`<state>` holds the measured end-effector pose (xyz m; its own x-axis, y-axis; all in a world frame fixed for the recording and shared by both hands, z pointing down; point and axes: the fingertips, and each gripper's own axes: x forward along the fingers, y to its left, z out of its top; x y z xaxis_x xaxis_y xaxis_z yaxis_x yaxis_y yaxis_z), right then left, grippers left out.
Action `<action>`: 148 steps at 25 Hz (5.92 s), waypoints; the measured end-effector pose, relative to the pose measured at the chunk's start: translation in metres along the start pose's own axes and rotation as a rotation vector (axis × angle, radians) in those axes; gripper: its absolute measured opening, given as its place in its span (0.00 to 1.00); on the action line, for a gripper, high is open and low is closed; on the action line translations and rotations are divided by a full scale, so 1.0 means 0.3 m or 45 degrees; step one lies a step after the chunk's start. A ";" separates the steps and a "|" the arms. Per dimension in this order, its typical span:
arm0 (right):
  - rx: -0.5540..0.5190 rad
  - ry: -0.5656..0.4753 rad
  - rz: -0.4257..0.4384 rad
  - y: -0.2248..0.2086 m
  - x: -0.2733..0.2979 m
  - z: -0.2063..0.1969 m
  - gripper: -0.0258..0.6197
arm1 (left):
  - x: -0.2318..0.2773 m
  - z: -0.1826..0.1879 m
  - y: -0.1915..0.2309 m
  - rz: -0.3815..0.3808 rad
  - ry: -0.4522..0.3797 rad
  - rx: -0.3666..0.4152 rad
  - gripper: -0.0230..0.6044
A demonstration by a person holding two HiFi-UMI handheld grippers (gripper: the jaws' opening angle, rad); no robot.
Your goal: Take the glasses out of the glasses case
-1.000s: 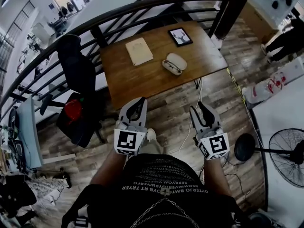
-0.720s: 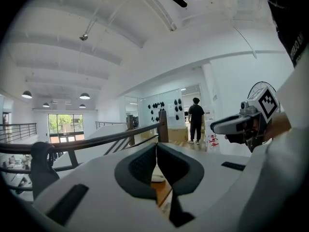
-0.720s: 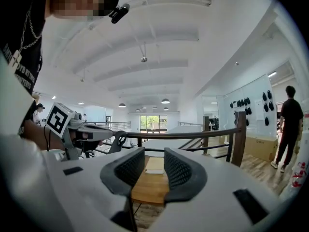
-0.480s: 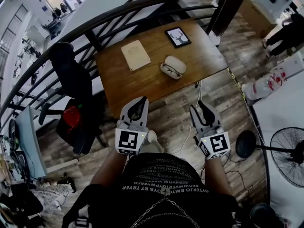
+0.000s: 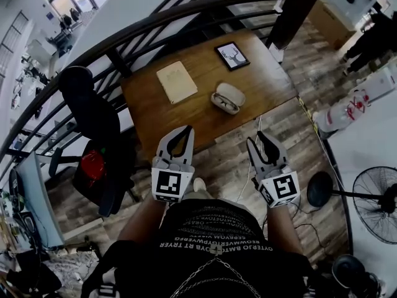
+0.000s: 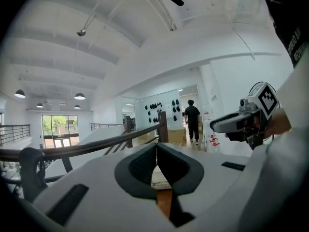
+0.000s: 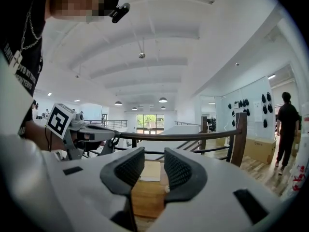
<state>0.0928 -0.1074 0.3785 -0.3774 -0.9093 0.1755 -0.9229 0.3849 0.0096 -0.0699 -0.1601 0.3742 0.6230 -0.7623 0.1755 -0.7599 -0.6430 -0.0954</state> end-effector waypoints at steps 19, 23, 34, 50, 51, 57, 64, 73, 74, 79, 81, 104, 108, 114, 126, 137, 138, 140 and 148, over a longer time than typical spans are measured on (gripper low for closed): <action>0.034 0.053 -0.048 -0.014 0.121 -0.001 0.22 | 0.127 -0.006 0.120 -0.063 0.001 -0.050 0.08; 0.047 0.040 -0.022 -0.028 0.147 -0.003 0.22 | 0.139 -0.014 0.129 -0.040 0.005 -0.042 0.08; 0.079 0.035 0.053 -0.111 0.258 -0.028 0.22 | 0.241 -0.019 0.160 0.015 0.044 -0.028 0.08; 0.140 0.109 0.147 -0.313 0.454 -0.111 0.22 | 0.474 -0.066 0.174 0.068 0.116 -0.065 0.08; 0.146 0.119 0.154 -0.323 0.466 -0.124 0.22 | 0.489 -0.071 0.178 0.076 0.122 -0.068 0.08; 0.180 0.189 0.200 -0.365 0.529 -0.210 0.23 | 0.574 -0.091 0.169 0.085 0.132 -0.069 0.08; 0.239 0.257 0.253 -0.386 0.600 -0.341 0.23 | 0.638 -0.172 0.170 0.101 0.161 -0.109 0.08; 0.253 0.376 0.303 -0.413 0.661 -0.518 0.24 | 0.691 -0.221 0.171 0.112 0.154 -0.096 0.08; 0.255 0.388 0.307 -0.415 0.663 -0.539 0.24 | 0.697 -0.231 0.165 0.106 0.152 -0.086 0.08; 0.275 0.440 0.318 -0.408 0.686 -0.655 0.24 | 0.726 -0.300 0.141 0.084 0.176 -0.084 0.08; 0.279 0.471 0.328 -0.407 0.699 -0.702 0.24 | 0.746 -0.325 0.131 0.074 0.201 -0.082 0.08; 0.210 0.726 0.347 -0.433 0.875 -1.088 0.24 | 0.827 -0.554 0.046 0.011 0.329 -0.180 0.08; 0.189 0.773 0.341 -0.435 0.898 -1.125 0.23 | 0.830 -0.554 0.058 0.025 0.333 -0.180 0.08; 0.154 0.889 0.293 -0.439 0.906 -1.191 0.19 | 0.824 -0.558 0.046 0.018 0.340 -0.183 0.08; 0.021 0.911 0.235 -0.457 0.903 -1.161 0.09 | 0.719 -0.451 0.100 0.053 0.289 -0.191 0.08; 0.066 0.779 0.153 -0.458 0.838 -1.021 0.09 | 0.570 -0.376 0.100 0.057 0.267 -0.160 0.08; 0.073 0.769 0.145 -0.456 0.829 -1.014 0.09 | 0.554 -0.374 0.097 0.056 0.277 -0.155 0.08; 0.095 0.746 0.121 -0.457 0.814 -1.000 0.09 | 0.527 -0.373 0.093 0.051 0.287 -0.151 0.08; 0.123 0.641 0.060 -0.472 0.798 -0.922 0.09 | 0.444 -0.362 0.092 0.059 0.282 -0.140 0.08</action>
<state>0.1543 -0.3358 0.6915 -0.3572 -0.6929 0.6263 -0.9175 0.3859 -0.0963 -0.0281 -0.2715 0.5014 0.5403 -0.7484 0.3847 -0.8101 -0.5863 -0.0030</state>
